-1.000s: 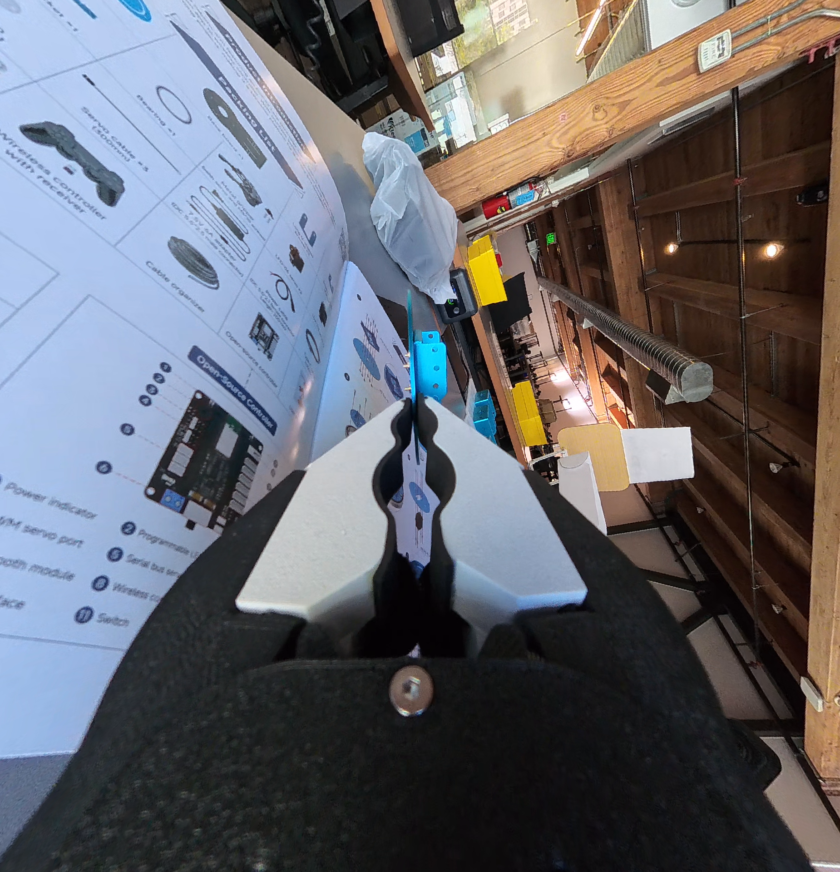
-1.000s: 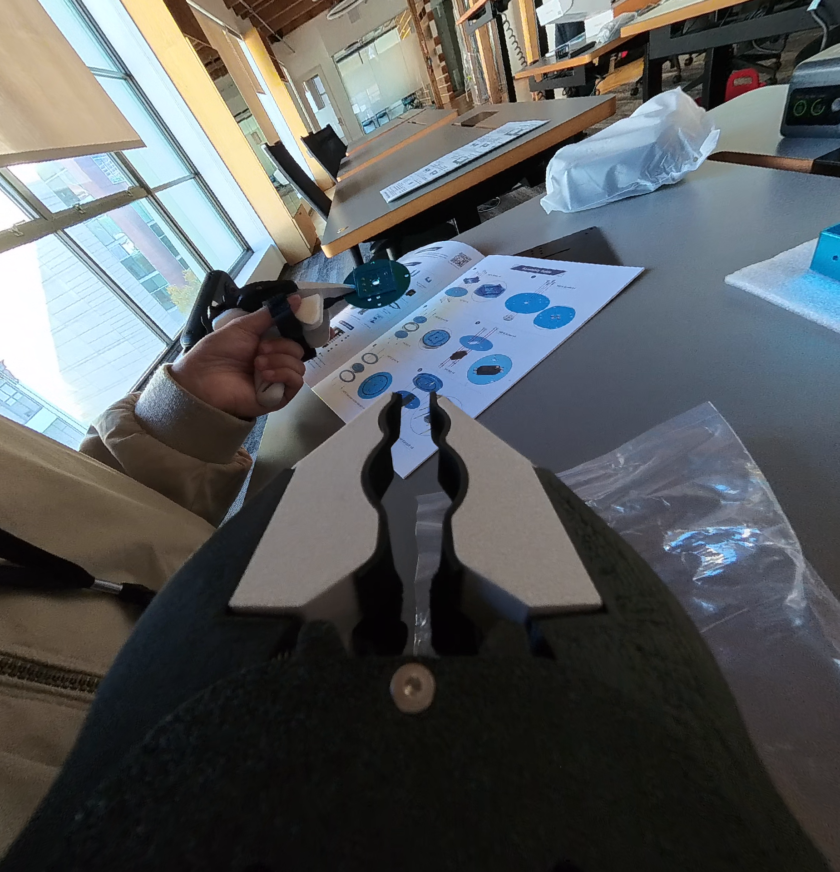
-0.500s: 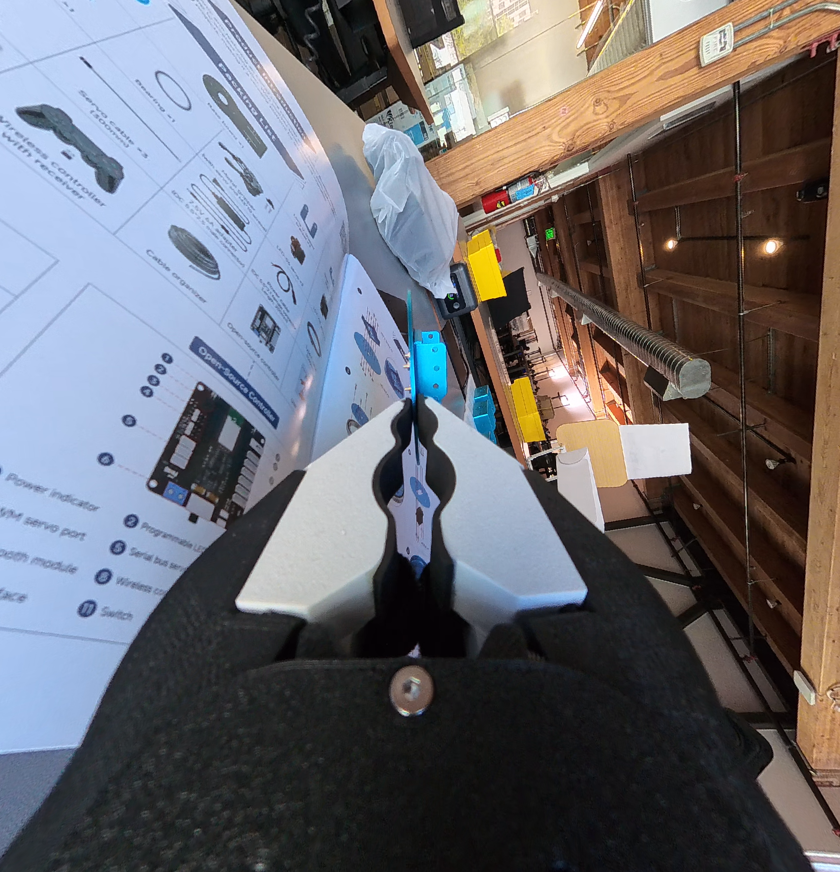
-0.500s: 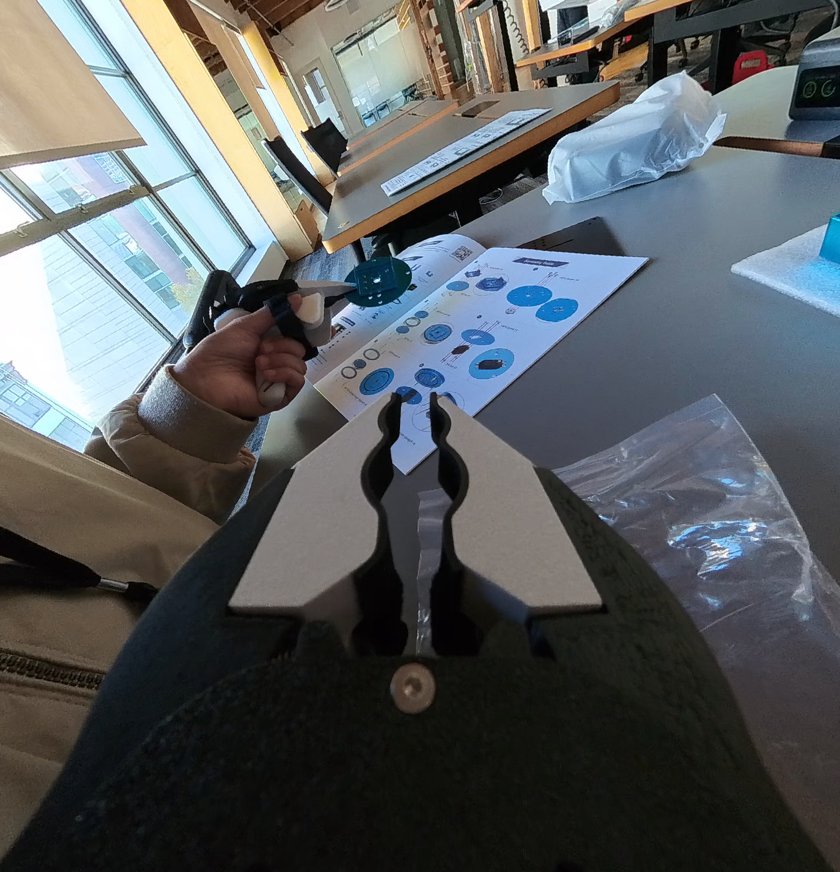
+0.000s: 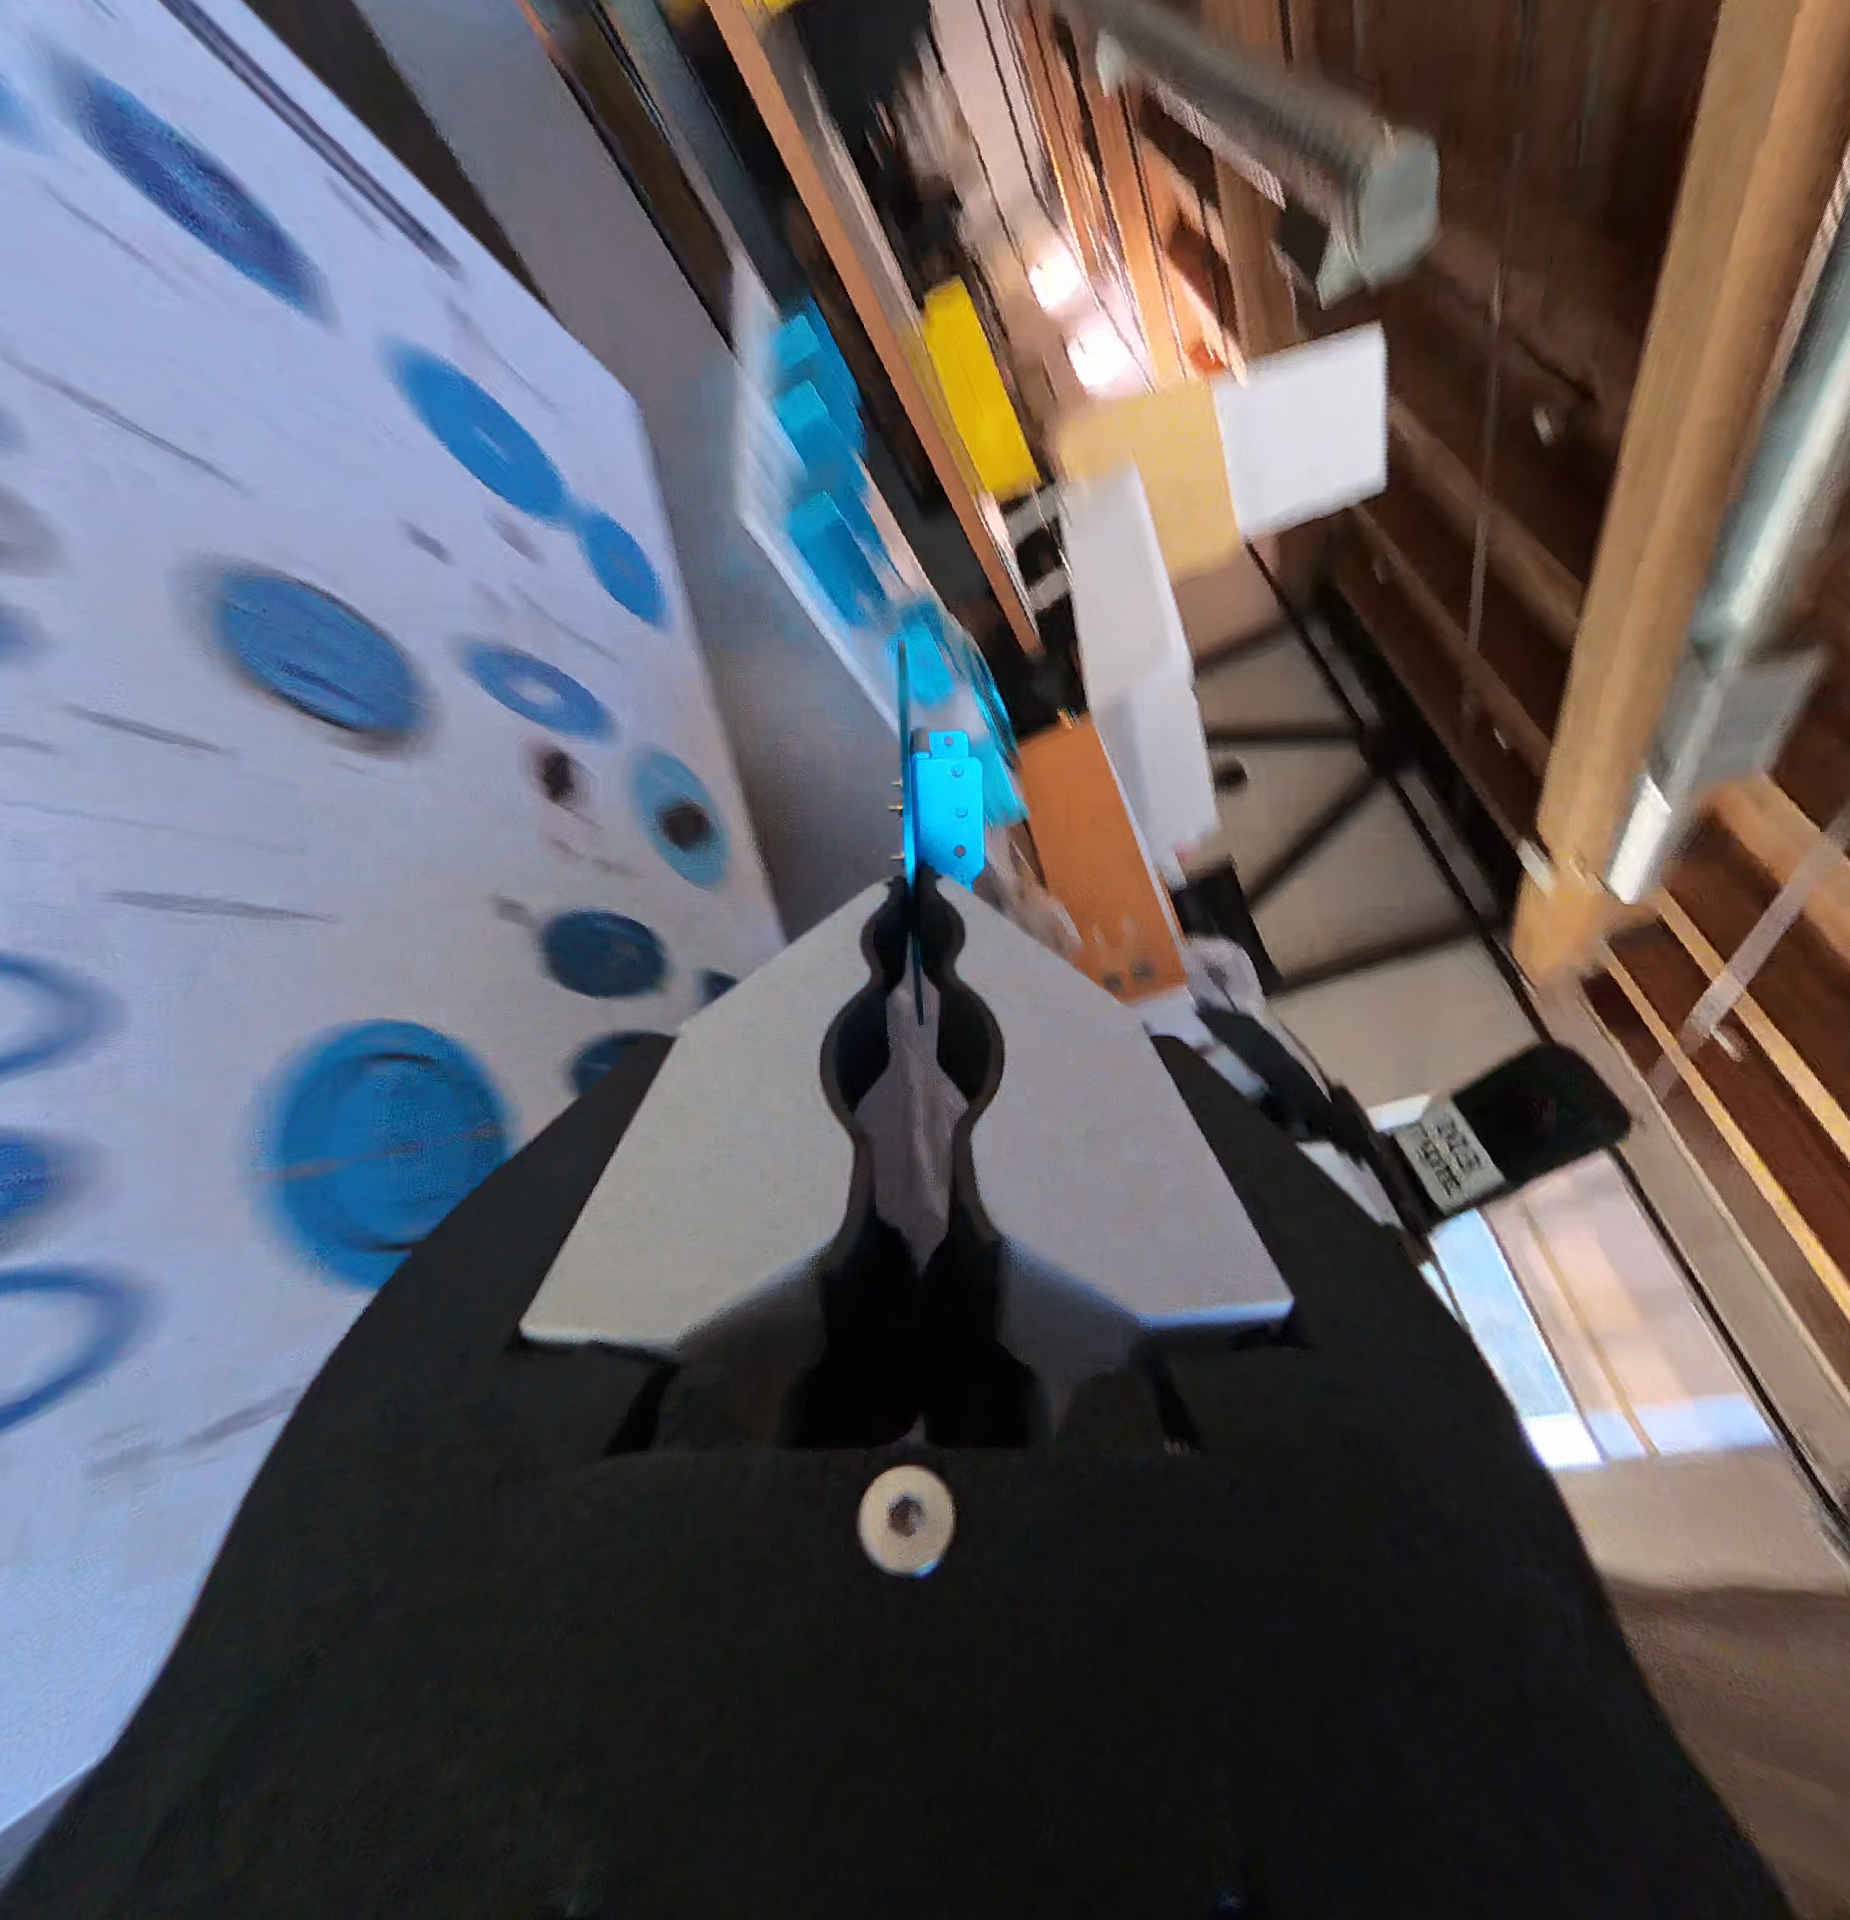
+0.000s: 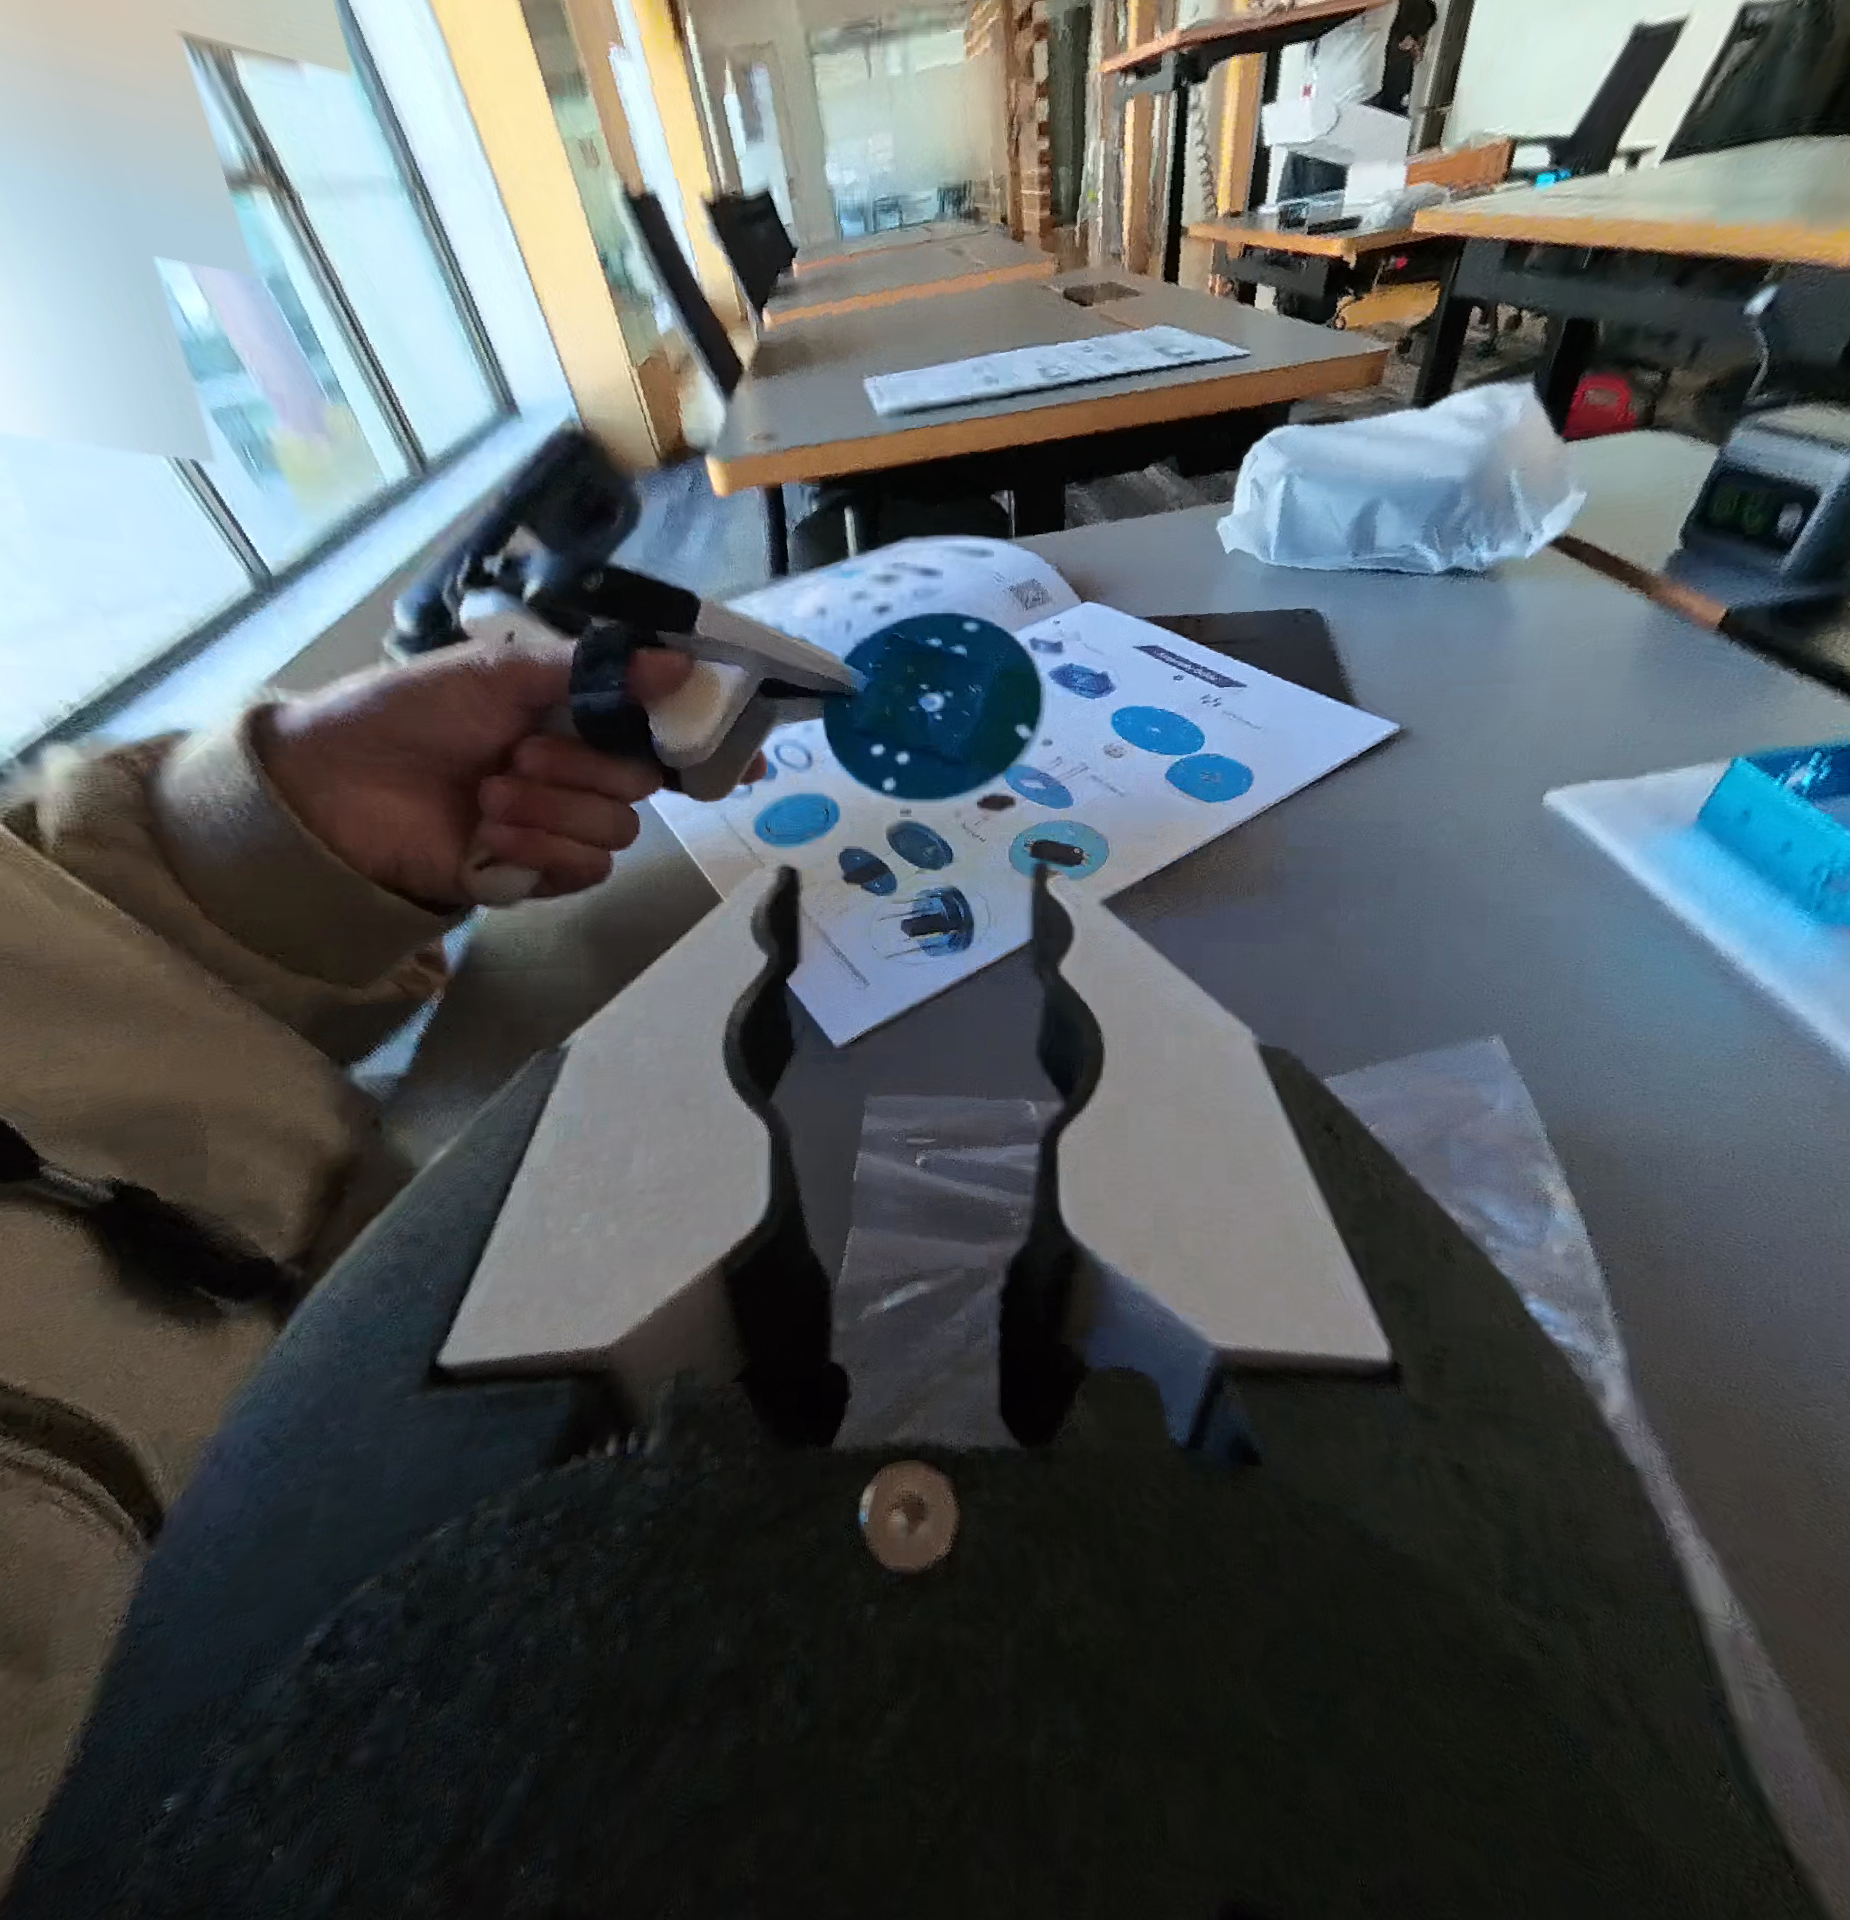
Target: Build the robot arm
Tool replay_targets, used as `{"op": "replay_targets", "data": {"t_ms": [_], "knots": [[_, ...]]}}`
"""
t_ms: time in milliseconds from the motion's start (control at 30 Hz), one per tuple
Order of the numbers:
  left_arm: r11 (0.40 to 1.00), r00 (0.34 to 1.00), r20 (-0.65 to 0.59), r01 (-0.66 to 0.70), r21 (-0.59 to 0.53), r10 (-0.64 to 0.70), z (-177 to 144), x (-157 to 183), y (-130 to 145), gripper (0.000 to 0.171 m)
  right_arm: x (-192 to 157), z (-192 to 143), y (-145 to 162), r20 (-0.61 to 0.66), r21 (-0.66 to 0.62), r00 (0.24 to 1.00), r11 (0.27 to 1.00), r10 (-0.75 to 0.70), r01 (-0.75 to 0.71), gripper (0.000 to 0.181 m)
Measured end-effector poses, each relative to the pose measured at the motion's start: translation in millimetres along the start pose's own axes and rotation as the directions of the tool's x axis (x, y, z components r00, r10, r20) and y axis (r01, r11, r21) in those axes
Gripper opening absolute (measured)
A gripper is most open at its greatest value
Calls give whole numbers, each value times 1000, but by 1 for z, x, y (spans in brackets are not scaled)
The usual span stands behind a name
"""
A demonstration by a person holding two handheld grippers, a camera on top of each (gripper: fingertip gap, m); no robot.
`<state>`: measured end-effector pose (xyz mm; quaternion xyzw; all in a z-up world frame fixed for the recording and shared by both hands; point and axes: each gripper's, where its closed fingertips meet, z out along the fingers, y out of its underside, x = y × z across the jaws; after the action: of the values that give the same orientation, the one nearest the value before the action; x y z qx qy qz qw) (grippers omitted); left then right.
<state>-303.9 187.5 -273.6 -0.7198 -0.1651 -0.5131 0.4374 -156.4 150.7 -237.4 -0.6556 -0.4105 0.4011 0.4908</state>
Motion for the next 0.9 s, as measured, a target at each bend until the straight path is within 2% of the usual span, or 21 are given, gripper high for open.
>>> {"op": "replay_targets", "data": {"t_ms": [67, 167, 267, 333, 567, 767, 900], "knots": [[991, 997, -78, 1, -135, -12, 19, 22, 34, 0, -8, 3, 7, -6, -73, 990, 988, -138, 137, 60], [955, 988, -152, -29, -294, -16, 39, 45, 78, 0, -10, 5, 24, -50, -228, 940, 921, -337, 317, 66], [929, 985, -174, -70, -363, 7, 50, 56, 101, 0, -7, 3, 35, -94, -324, 845, 819, -526, 473, 62], [917, 982, -183, -105, -384, 36, 55, 60, 109, 0, -1, 3, 44, -109, -389, 805, 771, -583, 504, 62], [905, 969, -204, -206, -371, 137, 58, 70, 114, 0, 5, 4, 54, -105, -431, 823, 771, -558, 468, 68], [913, 962, -168, -260, -314, 216, 59, 62, 102, 0, -6, 7, 68, -47, -485, 864, 768, -501, 418, 71], [935, 973, -163, -208, -288, 166, 60, 61, 92, 0, -9, 0, 42, -73, -351, 914, 868, -398, 350, 65]]}}
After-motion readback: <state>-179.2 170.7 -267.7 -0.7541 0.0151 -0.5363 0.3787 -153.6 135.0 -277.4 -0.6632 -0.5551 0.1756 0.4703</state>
